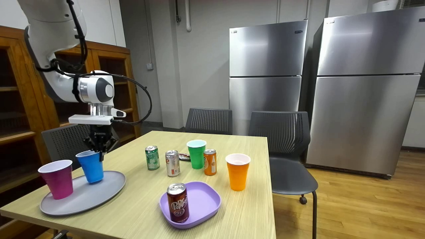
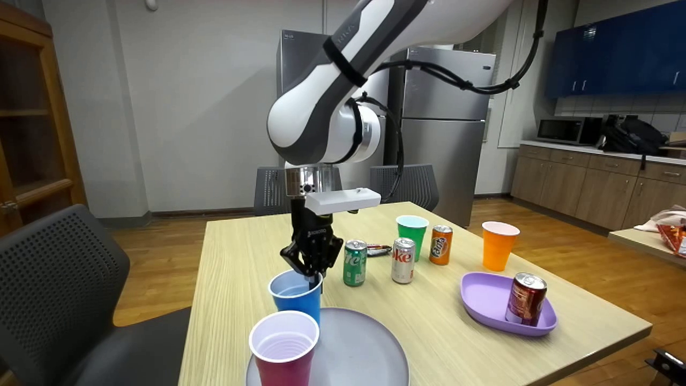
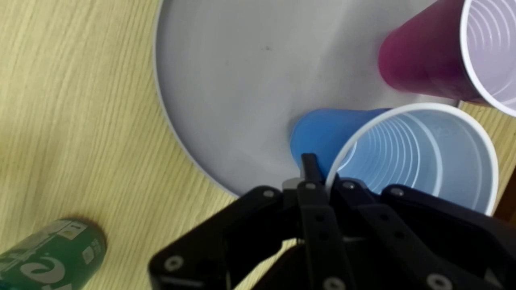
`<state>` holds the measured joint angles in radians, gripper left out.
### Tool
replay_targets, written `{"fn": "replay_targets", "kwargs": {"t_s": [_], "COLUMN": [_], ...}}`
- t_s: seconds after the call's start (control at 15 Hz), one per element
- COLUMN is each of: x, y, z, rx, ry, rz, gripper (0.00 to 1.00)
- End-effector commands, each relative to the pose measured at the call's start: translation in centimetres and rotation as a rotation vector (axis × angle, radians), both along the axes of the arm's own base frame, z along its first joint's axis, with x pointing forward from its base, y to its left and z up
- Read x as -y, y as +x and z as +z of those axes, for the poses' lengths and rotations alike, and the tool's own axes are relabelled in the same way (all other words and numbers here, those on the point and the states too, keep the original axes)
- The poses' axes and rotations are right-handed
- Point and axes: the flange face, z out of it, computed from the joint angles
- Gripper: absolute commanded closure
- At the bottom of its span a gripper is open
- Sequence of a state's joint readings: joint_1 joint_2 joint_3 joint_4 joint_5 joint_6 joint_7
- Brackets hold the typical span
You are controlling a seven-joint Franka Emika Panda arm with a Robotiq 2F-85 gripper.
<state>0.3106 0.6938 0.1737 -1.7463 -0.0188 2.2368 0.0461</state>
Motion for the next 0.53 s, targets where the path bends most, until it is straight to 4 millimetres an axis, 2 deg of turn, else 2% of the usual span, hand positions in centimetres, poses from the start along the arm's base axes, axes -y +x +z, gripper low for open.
{"fn": "replay_targets", "kwargs": {"t_s": [0.0,0.13,0.2,0.27,0.47], "x": [0.18,0.26,0.34,0.39,0.41], "y": [-0.26,-0.34,-0.41,-0.46,-0.53], "z": [-0.07,-0.25,-0.27,-0.23,0.18], "rx": [-0.005,-0.007,-0.009,-0.004,-0.003], "ry": [0.036,0.032,0.029,0.021,0.023], "rz": [0.01,0.011,0.01,0.01,0.016], "gripper": [0.99,0.99,0.72,0.71,0.52]}}
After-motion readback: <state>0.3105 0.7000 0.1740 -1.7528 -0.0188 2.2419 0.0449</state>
